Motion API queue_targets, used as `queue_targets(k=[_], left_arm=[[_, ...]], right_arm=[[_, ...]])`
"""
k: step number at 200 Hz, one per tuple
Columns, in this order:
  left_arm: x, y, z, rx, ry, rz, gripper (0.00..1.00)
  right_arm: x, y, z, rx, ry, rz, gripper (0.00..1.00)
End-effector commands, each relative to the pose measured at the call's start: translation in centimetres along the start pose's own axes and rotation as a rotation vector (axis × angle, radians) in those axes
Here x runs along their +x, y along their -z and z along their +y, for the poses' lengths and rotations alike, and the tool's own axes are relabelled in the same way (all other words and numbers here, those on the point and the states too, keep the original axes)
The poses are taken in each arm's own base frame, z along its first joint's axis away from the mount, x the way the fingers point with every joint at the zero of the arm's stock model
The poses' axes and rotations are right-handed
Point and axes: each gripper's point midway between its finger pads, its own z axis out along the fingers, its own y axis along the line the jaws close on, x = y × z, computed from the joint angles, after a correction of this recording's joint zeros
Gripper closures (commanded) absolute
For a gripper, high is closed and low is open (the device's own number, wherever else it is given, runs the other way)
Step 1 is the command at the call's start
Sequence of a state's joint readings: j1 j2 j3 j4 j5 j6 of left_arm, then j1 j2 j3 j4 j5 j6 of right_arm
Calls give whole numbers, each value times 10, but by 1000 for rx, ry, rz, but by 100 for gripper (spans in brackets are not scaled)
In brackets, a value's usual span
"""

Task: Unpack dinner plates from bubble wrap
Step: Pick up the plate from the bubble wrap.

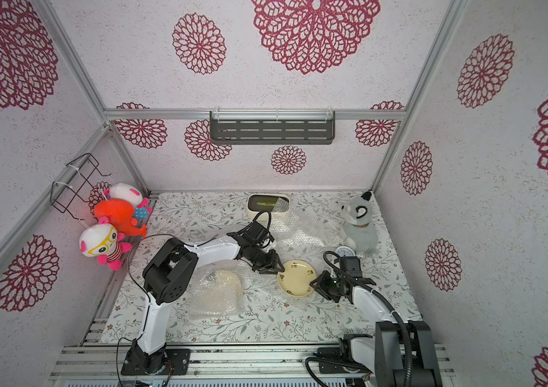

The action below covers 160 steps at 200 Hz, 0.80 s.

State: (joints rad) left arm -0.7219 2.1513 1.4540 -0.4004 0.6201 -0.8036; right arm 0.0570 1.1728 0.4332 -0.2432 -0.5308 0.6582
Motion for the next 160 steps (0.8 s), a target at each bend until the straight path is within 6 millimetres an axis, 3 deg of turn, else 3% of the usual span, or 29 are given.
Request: queue_targets(k=[1, 89, 160], left_arm=[[3, -13, 2, 8, -8, 22, 63], [1, -21, 0, 21, -4, 29, 76], [0, -18, -6, 31, -6, 25, 88]], right_arm=[[-2, -1, 7, -32, -7, 1, 71], [-8, -3, 19, -102, 15, -13, 72], [-7, -8, 15, -89, 17, 2, 71]])
